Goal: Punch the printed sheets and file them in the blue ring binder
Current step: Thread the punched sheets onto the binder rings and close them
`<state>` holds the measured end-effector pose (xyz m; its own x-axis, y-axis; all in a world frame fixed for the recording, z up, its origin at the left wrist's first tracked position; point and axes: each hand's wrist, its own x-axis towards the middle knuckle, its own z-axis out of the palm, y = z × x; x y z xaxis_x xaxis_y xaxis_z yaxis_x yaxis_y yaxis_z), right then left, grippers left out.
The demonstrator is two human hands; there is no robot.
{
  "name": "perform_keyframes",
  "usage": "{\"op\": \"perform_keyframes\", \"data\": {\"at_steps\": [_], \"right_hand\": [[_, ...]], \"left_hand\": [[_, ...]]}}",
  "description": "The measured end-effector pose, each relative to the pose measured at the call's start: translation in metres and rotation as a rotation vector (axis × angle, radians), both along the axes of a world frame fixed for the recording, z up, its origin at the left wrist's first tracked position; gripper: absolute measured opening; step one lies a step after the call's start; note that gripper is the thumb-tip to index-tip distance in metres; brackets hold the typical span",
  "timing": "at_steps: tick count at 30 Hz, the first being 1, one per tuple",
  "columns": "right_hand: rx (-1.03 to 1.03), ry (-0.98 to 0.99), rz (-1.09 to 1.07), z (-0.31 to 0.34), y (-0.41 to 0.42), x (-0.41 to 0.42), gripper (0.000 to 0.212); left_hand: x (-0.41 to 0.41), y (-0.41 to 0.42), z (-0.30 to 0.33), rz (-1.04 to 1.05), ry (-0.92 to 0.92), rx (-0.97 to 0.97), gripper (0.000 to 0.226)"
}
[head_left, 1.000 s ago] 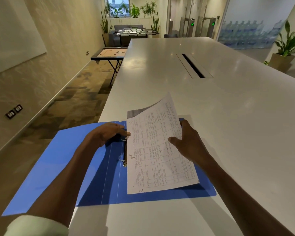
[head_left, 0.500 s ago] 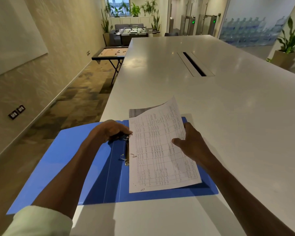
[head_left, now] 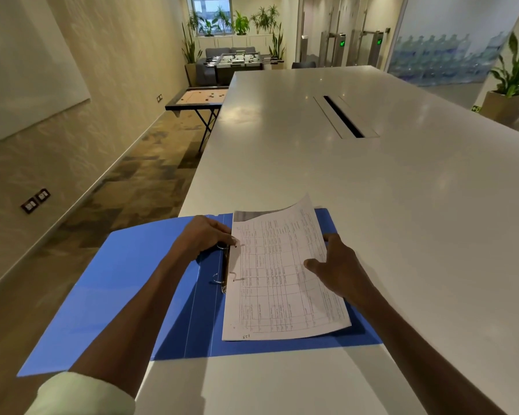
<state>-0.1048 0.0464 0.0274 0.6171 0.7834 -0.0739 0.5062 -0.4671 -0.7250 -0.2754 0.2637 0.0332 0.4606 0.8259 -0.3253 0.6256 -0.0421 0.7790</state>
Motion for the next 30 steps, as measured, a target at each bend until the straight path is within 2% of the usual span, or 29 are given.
{"op": "perform_keyframes", "data": {"at_steps": [8,12,14,16,20,24,27,30], "right_hand": [[-0.143,-0.244,0.017,-0.012,-0.009,-0.002,0.056],[-0.2,-0.418,0.011,-0.012,-0.01,-0.007,0.047],[-0.166,-0.48,0.04,-0.01,-0.009,-0.01,0.041],[-0.091,-0.462,0.11,-0.005,-0.006,-0.016,0.037],[0.031,-0.303,0.303,0.005,0.004,-0.031,0.031],[0.098,-0.299,0.411,0.003,0.011,-0.05,0.027],[0.144,-0.285,0.429,0.0,0.011,-0.067,0.031],[0.168,-0.352,0.388,-0.008,0.012,-0.089,0.051]], "left_hand": [[-0.023,-0.015,-0.011,0.177,-0.181,0.056,0.024],[-0.035,-0.031,-0.017,0.187,-0.294,0.043,0.021],[-0.04,-0.037,-0.019,0.189,-0.325,0.047,0.02],[-0.044,-0.041,-0.023,0.205,-0.362,0.033,0.018],[-0.053,-0.054,-0.031,0.26,-0.413,0.011,0.012],[-0.058,-0.072,-0.034,0.296,-0.447,-0.017,0.016],[-0.063,-0.081,-0.038,0.286,-0.431,0.004,0.018],[-0.065,-0.085,-0.041,0.29,-0.444,-0.006,0.022]]}}
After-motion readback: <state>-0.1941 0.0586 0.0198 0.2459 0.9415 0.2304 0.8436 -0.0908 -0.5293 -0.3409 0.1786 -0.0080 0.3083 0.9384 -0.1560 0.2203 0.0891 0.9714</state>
